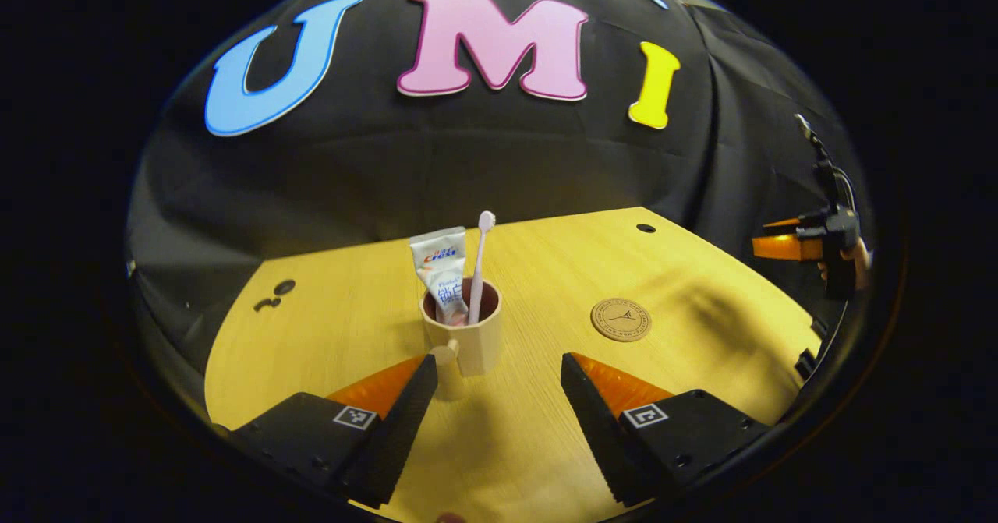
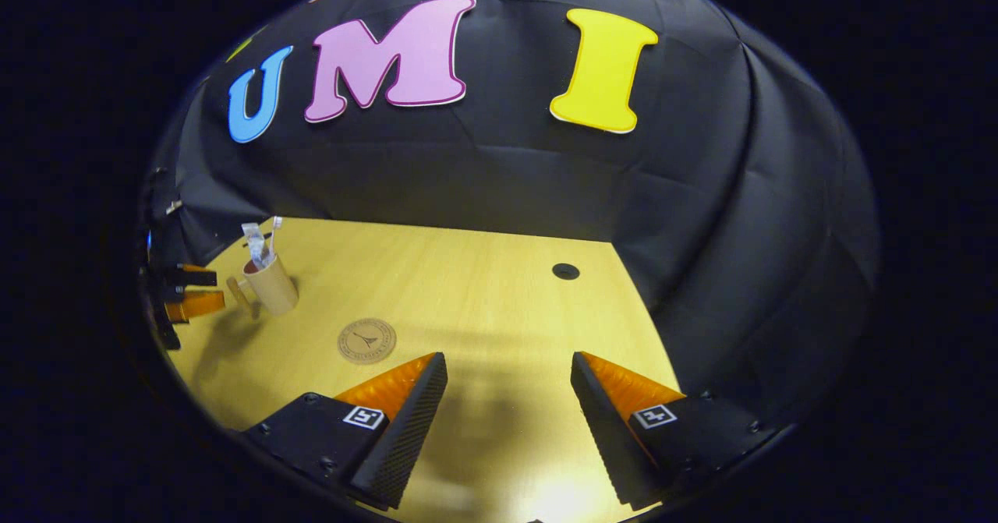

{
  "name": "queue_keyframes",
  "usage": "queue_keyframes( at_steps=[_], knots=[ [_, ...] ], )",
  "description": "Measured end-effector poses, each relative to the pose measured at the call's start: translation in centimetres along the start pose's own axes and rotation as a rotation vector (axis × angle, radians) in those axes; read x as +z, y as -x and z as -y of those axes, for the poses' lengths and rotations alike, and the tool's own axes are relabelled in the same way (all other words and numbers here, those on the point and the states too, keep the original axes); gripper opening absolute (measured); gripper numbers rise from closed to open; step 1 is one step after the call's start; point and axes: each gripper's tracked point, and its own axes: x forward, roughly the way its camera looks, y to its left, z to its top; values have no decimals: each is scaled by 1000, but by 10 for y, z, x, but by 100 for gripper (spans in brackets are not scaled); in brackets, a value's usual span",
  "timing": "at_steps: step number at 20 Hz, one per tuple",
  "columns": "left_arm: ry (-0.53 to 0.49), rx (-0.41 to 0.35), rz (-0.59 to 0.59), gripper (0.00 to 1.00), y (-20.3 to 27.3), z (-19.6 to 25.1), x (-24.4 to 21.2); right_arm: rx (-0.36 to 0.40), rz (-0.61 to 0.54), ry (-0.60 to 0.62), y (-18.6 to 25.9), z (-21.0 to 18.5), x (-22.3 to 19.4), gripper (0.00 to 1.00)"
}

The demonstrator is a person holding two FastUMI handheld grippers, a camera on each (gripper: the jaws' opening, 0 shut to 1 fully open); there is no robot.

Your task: Put the toothbrush and toothpaste on the desktop into the cup, then pick up the cup and place it on the coaster on the desktop.

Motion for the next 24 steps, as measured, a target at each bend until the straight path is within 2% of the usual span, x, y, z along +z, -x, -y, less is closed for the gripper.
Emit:
queue_keyframes(
  at_steps=[5, 7, 10, 15, 20, 24],
  knots=[
    [11, 71, -147, 99, -15, -34, 1, 7, 14, -37, 31, 17, -11, 98],
    [33, 54, -181, 99, -26, -37, 5, -10, 21, -56, 34, 29, -17, 98],
    [72, -33, -292, 98, -44, -27, -3, -55, 9, -107, 34, 52, -26, 98],
    [-14, -61, -482, 98, -63, -28, -28, -118, -7, -160, 36, 81, -40, 98],
    [-75, -85, -610, 98, -76, -32, -37, -157, -26, -215, 37, 98, -53, 98],
    [-115, -81, -657, 90, -87, -36, -36, -162, -31, -226, 35, 100, -57, 98]
  ],
)
